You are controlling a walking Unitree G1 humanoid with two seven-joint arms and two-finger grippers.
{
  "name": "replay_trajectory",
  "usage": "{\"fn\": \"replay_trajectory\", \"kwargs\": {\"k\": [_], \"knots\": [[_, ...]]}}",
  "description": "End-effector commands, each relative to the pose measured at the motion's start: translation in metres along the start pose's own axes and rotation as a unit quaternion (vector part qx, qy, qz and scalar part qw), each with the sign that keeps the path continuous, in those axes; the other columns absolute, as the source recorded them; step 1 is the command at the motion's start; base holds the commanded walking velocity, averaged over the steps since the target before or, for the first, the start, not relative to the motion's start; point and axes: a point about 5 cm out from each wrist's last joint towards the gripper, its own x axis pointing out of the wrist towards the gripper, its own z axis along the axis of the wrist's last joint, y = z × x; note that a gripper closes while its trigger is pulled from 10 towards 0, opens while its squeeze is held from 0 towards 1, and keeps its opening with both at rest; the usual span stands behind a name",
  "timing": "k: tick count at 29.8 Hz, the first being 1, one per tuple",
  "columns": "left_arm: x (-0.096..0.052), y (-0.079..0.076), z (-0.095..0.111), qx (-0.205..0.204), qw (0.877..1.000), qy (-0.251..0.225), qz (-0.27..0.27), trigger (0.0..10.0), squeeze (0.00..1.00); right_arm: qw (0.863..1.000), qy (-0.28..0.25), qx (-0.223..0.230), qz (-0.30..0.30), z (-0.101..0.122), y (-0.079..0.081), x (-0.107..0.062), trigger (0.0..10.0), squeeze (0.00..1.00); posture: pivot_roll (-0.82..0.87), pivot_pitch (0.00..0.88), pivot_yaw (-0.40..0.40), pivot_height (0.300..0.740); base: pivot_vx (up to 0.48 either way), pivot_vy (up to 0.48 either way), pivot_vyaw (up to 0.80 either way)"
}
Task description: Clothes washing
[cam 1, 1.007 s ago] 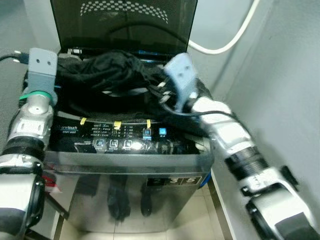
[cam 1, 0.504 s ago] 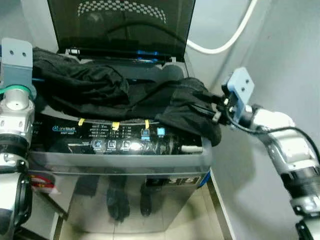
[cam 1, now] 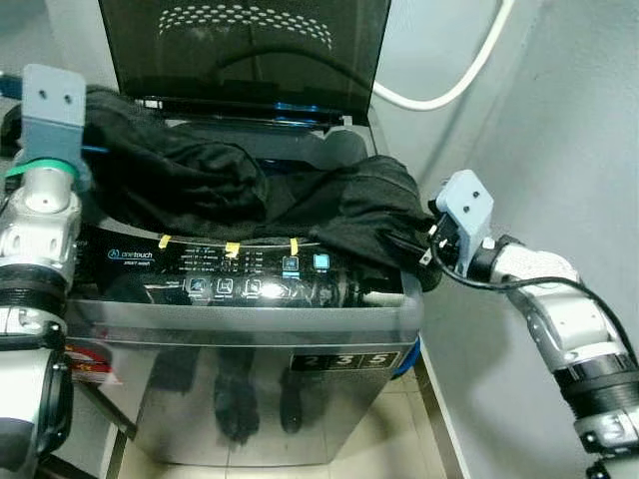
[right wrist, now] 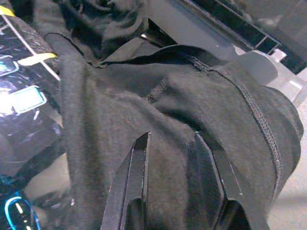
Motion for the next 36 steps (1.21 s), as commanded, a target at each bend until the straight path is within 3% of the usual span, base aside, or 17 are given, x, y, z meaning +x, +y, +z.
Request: {"fn": "replay_trajectory", "kwargs": {"k": [1, 5, 13, 14, 25, 26, 28, 29, 31, 32, 33, 34, 36], "knots": [[-0.004, -0.006, 0.012, -0.013, 0.999, -0.033, -0.019, 10.0, 0.00, 0.999, 0.038, -0.002, -0.004, -0.012, -0.001, -0.003, 10.0, 0.00, 0.04, 0.100, -0.025, 0.740, 0.000, 0.000, 0.00], [-0.008, -0.016, 0.017, -0.016, 0.998, -0.048, -0.041, 10.0, 0.00, 0.997, 0.071, 0.008, -0.040, -0.022, -0.008, -0.001, 10.0, 0.00, 0.04, 0.098, -0.027, 0.740, 0.000, 0.000, 0.00], [-0.011, -0.020, 0.021, -0.012, 0.997, -0.056, -0.052, 10.0, 0.00, 0.994, 0.082, 0.014, -0.075, -0.027, -0.016, 0.001, 10.0, 0.00, 0.05, 0.100, -0.031, 0.740, 0.000, 0.000, 0.00], [-0.012, -0.020, 0.022, -0.012, 0.997, -0.058, -0.054, 10.0, 0.00, 0.993, 0.087, 0.017, -0.082, -0.029, -0.018, 0.002, 10.0, 1.00, 0.05, 0.100, -0.031, 0.740, 0.000, 0.000, 0.00], [-0.015, -0.018, 0.025, -0.013, 0.997, -0.058, -0.053, 10.0, 0.00, 0.993, 0.106, 0.040, -0.045, -0.036, -0.013, 0.004, 10.0, 1.00, 0.04, 0.108, -0.030, 0.740, 0.000, 0.000, 0.00], [-0.015, -0.018, 0.025, -0.014, 0.997, -0.057, -0.053, 10.0, 0.00, 0.992, 0.112, 0.047, -0.033, -0.039, -0.010, 0.006, 10.0, 0.54, 0.04, 0.108, -0.030, 0.740, 0.000, 0.000, 0.00], [-0.015, -0.018, 0.026, -0.014, 0.997, -0.057, -0.053, 10.0, 0.00, 0.992, 0.117, 0.051, -0.025, -0.041, -0.008, 0.009, 10.0, 0.54, 0.04, 0.110, -0.031, 0.740, 0.000, 0.000, 0.00], [-0.016, -0.018, 0.027, -0.014, 0.997, -0.057, -0.052, 10.0, 0.00, 0.989, 0.118, 0.086, -0.012, -0.045, -0.004, 0.016, 10.0, 0.00, 0.05, 0.114, -0.031, 0.740, 0.000, 0.000, 0.00], [-0.016, -0.017, 0.027, -0.014, 0.997, -0.057, -0.051, 10.0, 0.00, 0.987, 0.117, 0.106, -0.009, -0.046, -0.003, 0.019, 9.8, 0.00, 0.05, 0.114, -0.031, 0.740, 0.000, 0.000, 0.00], [-0.016, -0.017, 0.027, -0.014, 0.997, -0.057, -0.051, 10.0, 0.00, 0.986, 0.117, 0.120, -0.004, -0.047, -0.002, 0.021, 8.8, 0.00, 0.05, 0.114, -0.031, 0.740, 0.000, 0.000, 0.00], [-0.016, -0.017, 0.027, -0.014, 0.997, -0.057, -0.051, 10.0, 0.00, 0.986, 0.117, 0.120, -0.004, -0.047, -0.002, 0.021, 8.8, 0.00, 0.05, 0.114, -0.031, 0.740, 0.000, 0.000, 0.00], [-0.017, -0.017, 0.027, -0.014, 0.997, -0.057, -0.050, 10.0, 0.00, 0.985, 0.118, 0.127, 0.002, -0.047, -0.001, 0.023, 3.5, 0.00, 0.05, 0.114, -0.031, 0.740, 0.000, 0.000, 0.00], [-0.017, -0.017, 0.027, -0.014, 0.997, -0.057, -0.050, 10.0, 0.00, 0.985, 0.118, 0.127, 0.002, -0.047, -0.001, 0.023, 3.5, 0.00, 0.05, 0.114, -0.031, 0.740, 0.000, 0.000, 0.00]]}}
